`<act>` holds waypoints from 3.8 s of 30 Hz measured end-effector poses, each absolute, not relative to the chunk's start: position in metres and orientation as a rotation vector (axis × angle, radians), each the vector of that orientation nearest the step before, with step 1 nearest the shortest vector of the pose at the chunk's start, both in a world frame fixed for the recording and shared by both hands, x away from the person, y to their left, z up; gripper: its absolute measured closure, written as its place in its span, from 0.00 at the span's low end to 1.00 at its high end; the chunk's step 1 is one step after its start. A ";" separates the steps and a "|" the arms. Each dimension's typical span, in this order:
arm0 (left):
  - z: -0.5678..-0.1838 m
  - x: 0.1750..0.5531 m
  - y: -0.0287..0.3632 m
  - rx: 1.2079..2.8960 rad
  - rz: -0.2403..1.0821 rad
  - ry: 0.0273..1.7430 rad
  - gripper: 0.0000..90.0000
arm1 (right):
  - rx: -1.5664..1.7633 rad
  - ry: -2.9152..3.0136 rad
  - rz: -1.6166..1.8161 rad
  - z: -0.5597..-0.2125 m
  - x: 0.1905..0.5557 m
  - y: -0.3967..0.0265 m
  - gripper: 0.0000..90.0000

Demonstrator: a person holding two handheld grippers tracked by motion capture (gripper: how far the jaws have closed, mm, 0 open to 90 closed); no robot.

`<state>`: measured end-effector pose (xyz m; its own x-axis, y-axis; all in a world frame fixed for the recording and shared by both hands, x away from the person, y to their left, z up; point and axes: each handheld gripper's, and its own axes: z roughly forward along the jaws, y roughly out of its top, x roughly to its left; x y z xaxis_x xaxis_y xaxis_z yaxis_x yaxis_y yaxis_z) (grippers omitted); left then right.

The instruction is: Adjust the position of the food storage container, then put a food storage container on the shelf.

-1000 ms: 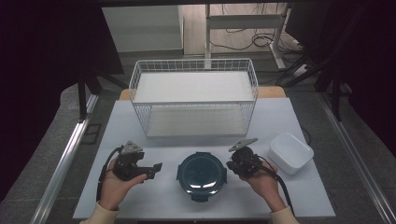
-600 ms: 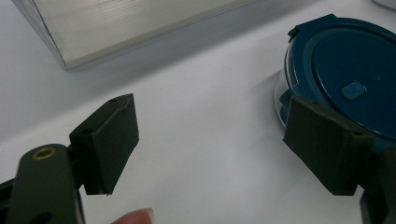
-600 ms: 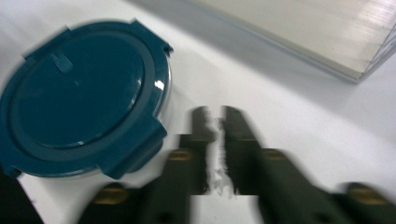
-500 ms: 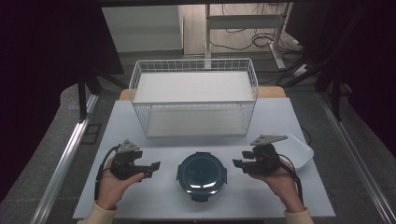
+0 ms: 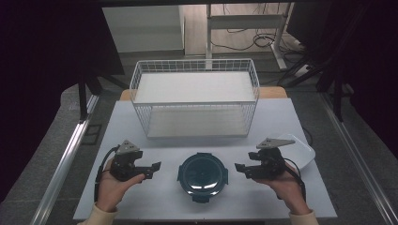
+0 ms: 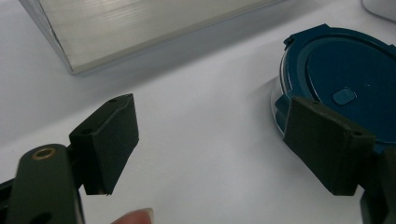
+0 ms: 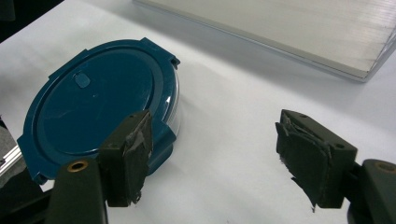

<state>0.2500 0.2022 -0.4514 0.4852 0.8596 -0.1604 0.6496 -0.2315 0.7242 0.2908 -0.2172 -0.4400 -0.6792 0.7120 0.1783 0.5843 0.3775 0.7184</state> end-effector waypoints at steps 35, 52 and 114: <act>-0.478 0.259 0.169 1.776 -0.073 1.274 0.13 | 1.527 2.519 1.348 -0.476 0.288 -0.195 0.12; -0.500 0.269 0.151 1.744 -0.272 1.288 0.13 | 1.698 2.526 1.422 -0.497 0.284 -0.179 0.11; -0.479 0.254 0.144 1.678 -0.335 1.269 0.45 | 1.641 2.410 1.646 -0.471 0.273 -0.178 0.44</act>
<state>0.2540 0.1438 -0.4792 0.4191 0.5851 -0.6943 0.8515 0.0121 0.5242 0.2734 -0.1784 -0.4708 -0.5032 0.5973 0.6245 0.7990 0.0461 0.5996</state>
